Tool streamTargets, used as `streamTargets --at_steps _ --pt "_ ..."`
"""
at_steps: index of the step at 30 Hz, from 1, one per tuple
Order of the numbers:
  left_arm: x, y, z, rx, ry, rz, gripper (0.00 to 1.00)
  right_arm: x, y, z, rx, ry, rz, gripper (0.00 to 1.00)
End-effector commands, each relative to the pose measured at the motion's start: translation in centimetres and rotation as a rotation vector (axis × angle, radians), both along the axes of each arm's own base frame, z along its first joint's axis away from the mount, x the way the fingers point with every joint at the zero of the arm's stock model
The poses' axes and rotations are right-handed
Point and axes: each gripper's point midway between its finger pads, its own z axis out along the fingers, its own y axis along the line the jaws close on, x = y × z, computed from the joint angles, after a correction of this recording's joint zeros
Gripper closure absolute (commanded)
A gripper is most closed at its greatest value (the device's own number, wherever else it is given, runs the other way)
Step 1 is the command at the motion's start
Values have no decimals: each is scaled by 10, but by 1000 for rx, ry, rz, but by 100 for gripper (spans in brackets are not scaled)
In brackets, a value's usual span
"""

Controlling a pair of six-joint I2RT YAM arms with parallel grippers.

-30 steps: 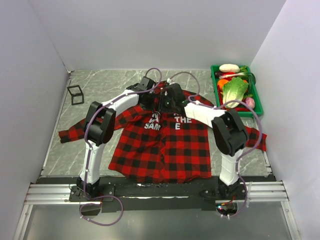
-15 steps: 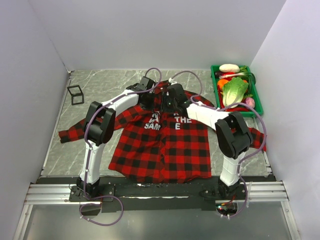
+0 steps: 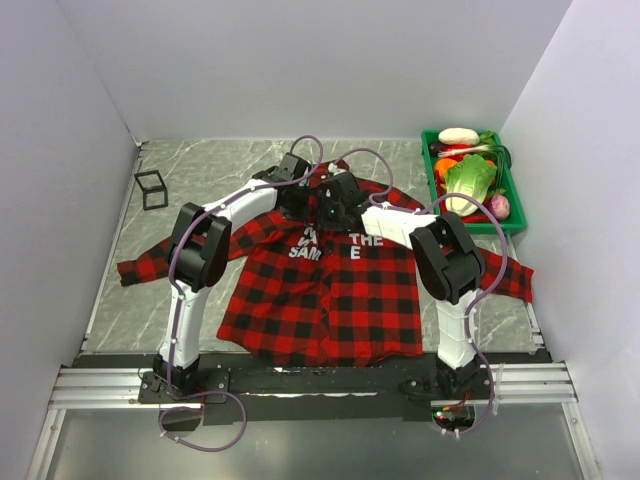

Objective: Pin the brooch onto the clothing
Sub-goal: Pin the brooch to the clothes.

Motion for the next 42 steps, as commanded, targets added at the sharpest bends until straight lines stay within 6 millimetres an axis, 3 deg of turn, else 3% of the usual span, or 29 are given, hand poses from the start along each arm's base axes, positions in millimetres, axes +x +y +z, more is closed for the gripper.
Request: streamTargets --at_steps 1,9,25,28,42 --pt "-10 2 -12 20 40 -11 99 19 9 28 47 -88 -2 66" --pt "-10 2 -13 21 43 -13 99 21 17 25 60 -82 11 65" --pt "-11 0 -7 2 33 -21 99 21 20 -17 4 -12 13 66" --pt "-13 -5 -5 -22 24 -47 99 21 21 -17 1 -9 7 65" --pt "-19 0 20 -75 -83 -41 99 15 12 -32 -18 80 -43 66"
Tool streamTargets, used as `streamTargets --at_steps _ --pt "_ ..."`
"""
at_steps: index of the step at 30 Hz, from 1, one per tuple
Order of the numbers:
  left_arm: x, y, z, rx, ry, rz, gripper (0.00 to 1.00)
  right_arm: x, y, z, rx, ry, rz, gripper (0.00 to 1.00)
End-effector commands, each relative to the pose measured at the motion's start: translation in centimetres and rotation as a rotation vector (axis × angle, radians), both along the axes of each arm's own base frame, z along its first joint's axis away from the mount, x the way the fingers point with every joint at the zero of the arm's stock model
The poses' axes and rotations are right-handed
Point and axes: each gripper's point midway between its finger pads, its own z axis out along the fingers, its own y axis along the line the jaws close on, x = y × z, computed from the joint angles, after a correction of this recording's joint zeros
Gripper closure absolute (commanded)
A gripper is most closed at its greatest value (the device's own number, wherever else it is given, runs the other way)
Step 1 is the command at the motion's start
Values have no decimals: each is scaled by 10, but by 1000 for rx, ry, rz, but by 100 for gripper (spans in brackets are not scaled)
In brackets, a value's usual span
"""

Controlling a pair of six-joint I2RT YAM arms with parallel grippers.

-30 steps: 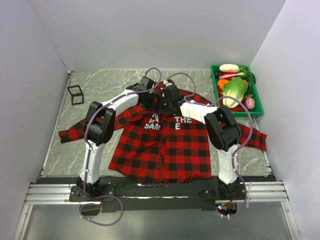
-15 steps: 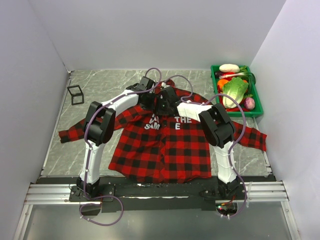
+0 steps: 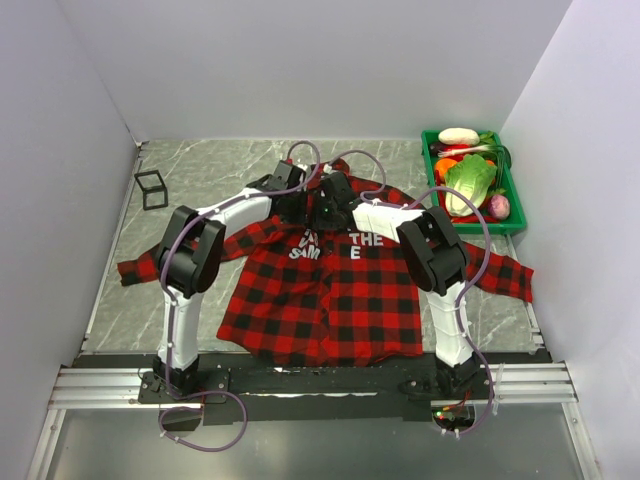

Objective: Pin the brooch onto the clothing
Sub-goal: Pin the brooch to the clothes.

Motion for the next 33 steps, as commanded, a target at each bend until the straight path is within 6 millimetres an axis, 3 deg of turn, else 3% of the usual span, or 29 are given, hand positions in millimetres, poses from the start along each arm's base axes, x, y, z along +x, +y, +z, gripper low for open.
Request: streamTargets --at_steps 1,12,22,26,33 --pt "-6 -2 22 -39 -58 -6 99 0 0 -8 -10 37 -22 66" --pt "0 -10 39 -93 -123 -24 99 -7 -2 -15 -11 64 -13 66" --pt "4 -15 46 -144 -134 -23 99 -13 1 -6 29 65 3 66" --pt "8 -2 34 -94 -101 30 99 -11 -4 20 40 22 2 61" --pt "8 10 24 -126 -67 43 99 -4 -38 80 59 -90 -65 58"
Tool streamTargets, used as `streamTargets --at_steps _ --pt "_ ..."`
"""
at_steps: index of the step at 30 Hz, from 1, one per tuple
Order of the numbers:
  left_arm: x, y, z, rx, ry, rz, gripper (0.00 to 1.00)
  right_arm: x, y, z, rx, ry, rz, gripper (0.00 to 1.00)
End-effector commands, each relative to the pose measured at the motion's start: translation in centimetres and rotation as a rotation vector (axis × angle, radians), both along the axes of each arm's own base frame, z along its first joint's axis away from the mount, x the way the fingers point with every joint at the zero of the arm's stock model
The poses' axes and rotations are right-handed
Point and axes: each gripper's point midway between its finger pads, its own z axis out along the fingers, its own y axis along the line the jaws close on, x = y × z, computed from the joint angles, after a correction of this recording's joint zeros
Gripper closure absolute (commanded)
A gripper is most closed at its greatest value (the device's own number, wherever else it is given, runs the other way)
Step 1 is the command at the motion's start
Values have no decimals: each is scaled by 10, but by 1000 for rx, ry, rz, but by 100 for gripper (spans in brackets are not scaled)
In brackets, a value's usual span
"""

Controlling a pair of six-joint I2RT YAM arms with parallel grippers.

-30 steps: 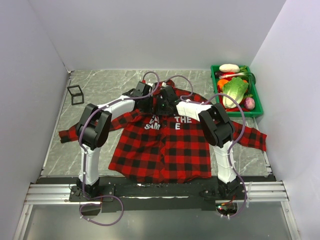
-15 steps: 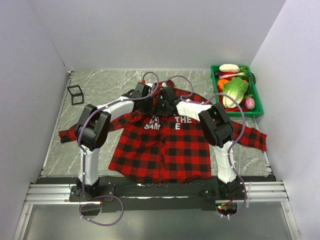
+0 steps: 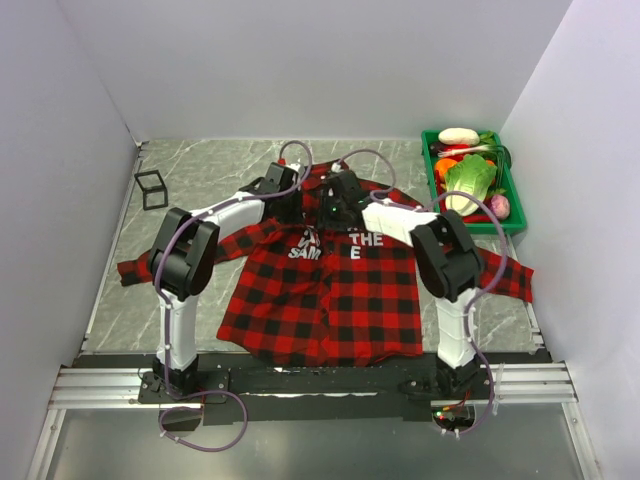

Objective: Pin the brooch onto the clothing
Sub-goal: Pin the brooch to the clothes.

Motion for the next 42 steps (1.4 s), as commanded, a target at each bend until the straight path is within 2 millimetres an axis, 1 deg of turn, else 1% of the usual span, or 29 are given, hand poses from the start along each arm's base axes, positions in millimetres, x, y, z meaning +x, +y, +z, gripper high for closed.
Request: streamTargets --at_steps 1,2,4,5,7,8,10,11,16,17,18,23,25,30,31,42 --pt "5 2 18 -61 -30 8 99 10 -25 66 37 -119 -57 57" --pt "4 0 22 -80 -41 -4 99 11 -27 68 39 -121 -62 57" --pt "4 -1 23 -92 -44 -12 99 11 -29 71 42 -126 -66 57" --pt "3 -2 23 -97 -45 -16 99 12 -29 68 42 -121 -68 57" --pt "3 -3 25 -105 -49 -20 99 14 -25 68 58 -118 -65 57" --pt "2 -3 25 -113 -54 -24 99 15 -23 62 63 -108 -63 57" --pt "2 -4 27 -125 -59 -27 99 15 -17 59 88 -92 -49 57" --pt "-1 -4 27 -135 -56 -30 99 16 -14 53 98 -86 -46 57" --pt "-3 -7 27 -166 -51 -43 99 17 4 45 179 -62 -5 57" --pt "-4 -8 27 -169 -49 -46 99 17 5 39 184 -51 -6 57" --pt "-3 -8 27 -173 -52 -44 99 20 8 40 197 -58 -4 57" --pt "-2 -8 33 -200 -65 -45 99 24 11 24 199 -27 -12 60" --pt "-2 -9 32 -205 -61 -48 99 25 12 23 202 -32 -12 62" --pt "-3 -10 31 -222 -56 -55 99 25 13 11 200 -11 -7 62" --pt "-3 -10 30 -222 -56 -56 99 29 17 15 218 -35 -3 63" --pt "-4 -6 25 -226 -48 -49 99 31 22 12 258 -28 0 64"
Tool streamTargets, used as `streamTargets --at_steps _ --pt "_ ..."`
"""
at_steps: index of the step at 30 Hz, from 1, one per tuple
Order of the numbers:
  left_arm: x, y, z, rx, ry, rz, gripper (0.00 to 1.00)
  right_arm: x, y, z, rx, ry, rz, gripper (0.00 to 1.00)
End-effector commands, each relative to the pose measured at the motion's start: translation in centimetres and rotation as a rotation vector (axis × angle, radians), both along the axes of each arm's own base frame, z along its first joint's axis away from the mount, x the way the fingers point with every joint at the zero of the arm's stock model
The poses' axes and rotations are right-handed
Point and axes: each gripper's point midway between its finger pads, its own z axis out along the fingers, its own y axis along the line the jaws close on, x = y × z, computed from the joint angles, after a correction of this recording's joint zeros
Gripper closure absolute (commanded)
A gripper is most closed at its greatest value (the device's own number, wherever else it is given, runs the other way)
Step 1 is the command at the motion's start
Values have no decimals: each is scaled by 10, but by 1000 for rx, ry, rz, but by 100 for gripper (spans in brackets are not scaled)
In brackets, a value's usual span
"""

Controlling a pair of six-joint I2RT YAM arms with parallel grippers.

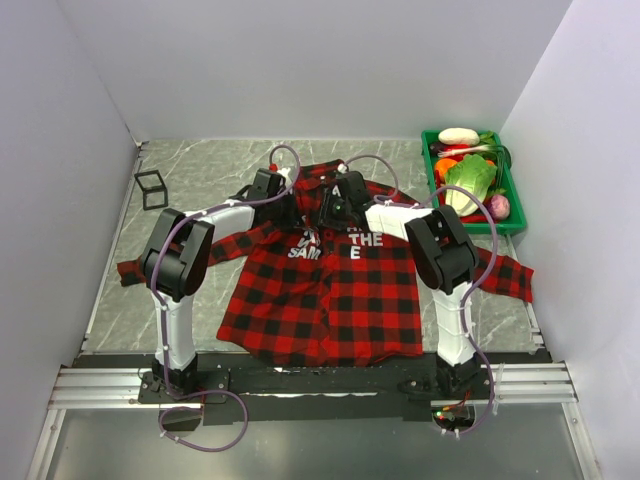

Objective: Pin the brooch onto the clothing
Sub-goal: Pin the brooch to the clothes.

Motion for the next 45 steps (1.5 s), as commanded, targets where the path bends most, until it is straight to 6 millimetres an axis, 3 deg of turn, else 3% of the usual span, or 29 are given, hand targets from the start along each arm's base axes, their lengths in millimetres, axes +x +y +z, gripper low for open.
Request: streamTargets --at_steps 1,45 --pt "3 -5 27 -56 -52 -11 99 14 12 18 65 -53 10 64" --pt "0 -4 18 -62 -37 -26 99 15 19 20 115 -56 21 66"
